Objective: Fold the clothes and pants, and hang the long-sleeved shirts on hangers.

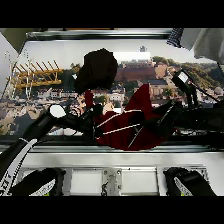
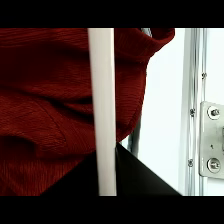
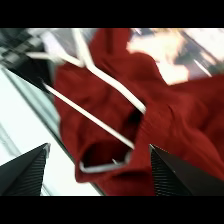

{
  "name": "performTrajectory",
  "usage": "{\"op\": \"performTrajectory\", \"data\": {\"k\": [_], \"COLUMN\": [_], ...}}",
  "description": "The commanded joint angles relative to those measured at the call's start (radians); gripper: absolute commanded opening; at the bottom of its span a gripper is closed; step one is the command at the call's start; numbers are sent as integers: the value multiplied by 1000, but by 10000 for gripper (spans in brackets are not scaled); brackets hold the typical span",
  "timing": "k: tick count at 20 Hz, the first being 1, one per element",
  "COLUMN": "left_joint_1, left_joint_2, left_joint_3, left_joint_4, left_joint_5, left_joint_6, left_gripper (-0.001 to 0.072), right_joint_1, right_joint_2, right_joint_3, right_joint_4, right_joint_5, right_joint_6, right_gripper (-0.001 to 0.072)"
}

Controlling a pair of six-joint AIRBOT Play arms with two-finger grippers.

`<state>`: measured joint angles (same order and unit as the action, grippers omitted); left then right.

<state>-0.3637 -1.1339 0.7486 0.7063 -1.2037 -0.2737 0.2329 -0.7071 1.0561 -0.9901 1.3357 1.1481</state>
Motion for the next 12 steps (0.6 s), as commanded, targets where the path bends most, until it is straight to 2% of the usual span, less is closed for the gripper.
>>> {"op": "performTrajectory", "data": {"k": [1, 3, 6, 10, 12], "left_joint_1": [0, 0, 0, 0, 0], "left_joint_2": [-1, -1, -1, -1, -1], "left_joint_3": [1, 1, 1, 1, 1], "left_joint_4": [0, 0, 0, 0, 0], "left_joint_5": [0, 0, -1, -1, -1], "left_joint_6": [0, 0, 0, 0, 0], "left_gripper": [17, 17, 18, 17, 17], "right_joint_1": [172, 299, 442, 460, 460], "right_joint_2": [-16, -44, -119, -170, -166], "right_joint_3": [60, 63, 63, 63, 63], "right_joint_4": [-391, -520, -561, -548, -563], "right_joint_5": [-3, 4, -1, 4, 4], "right_joint_6": [391, 565, 656, 669, 644], "right_gripper": [720, 720, 720, 719, 718]}}
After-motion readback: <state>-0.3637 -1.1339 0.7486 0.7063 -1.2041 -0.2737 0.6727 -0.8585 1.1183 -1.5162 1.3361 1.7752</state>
